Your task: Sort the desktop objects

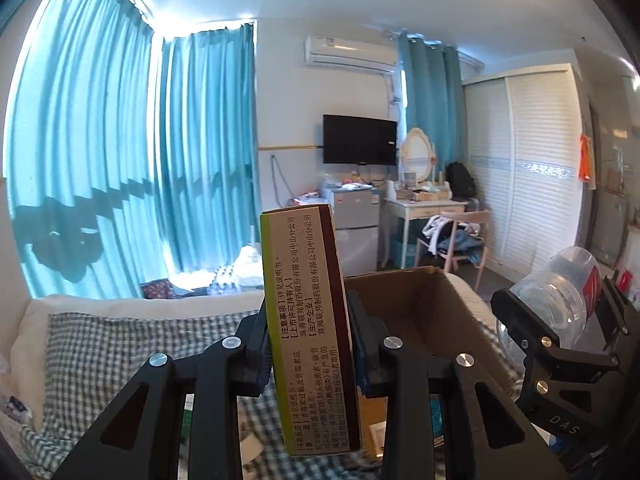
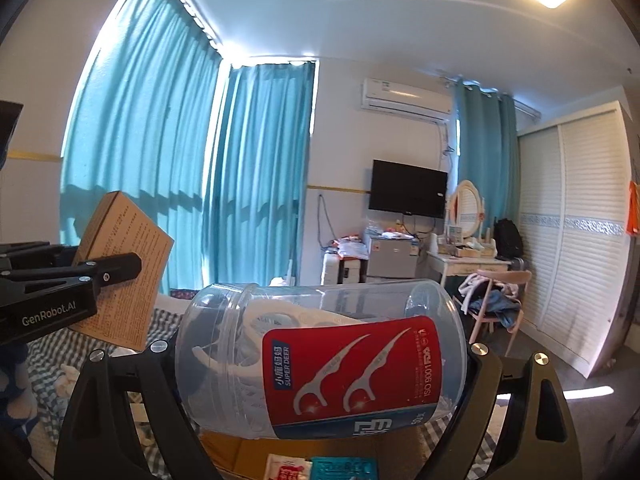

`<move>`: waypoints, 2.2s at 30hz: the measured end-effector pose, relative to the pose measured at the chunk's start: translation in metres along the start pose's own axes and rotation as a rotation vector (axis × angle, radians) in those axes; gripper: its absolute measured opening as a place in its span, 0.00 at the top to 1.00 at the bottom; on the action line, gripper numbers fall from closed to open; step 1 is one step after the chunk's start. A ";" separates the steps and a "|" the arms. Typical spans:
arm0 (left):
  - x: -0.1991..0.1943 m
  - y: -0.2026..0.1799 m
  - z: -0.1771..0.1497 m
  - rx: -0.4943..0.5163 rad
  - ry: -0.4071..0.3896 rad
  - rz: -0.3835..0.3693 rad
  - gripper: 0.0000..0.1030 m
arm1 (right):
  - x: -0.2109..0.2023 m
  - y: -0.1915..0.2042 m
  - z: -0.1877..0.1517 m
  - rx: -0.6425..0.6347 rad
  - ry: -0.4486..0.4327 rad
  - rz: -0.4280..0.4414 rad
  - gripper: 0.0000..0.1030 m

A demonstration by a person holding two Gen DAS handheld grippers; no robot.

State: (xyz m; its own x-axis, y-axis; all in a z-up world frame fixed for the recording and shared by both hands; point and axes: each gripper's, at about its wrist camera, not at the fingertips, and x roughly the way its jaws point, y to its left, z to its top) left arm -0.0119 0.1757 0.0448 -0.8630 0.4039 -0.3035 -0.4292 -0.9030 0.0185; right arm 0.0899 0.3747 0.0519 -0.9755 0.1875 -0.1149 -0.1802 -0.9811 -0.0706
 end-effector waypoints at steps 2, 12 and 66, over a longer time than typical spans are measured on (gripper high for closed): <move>0.014 -0.009 0.001 -0.002 0.024 -0.027 0.69 | 0.003 -0.012 -0.005 0.026 0.014 -0.010 0.13; 0.097 -0.055 -0.001 0.073 0.125 -0.099 0.69 | 0.054 -0.027 -0.052 0.001 0.157 -0.012 0.13; -0.061 0.149 0.004 -0.050 -0.249 0.298 0.00 | 0.018 0.084 0.004 0.024 -0.016 0.101 0.00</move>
State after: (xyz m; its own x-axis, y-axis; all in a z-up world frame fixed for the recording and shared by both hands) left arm -0.0244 0.0167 0.0697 -0.9888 0.1400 -0.0515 -0.1413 -0.9897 0.0225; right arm 0.0566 0.2956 0.0477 -0.9908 0.0865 -0.1042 -0.0832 -0.9959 -0.0357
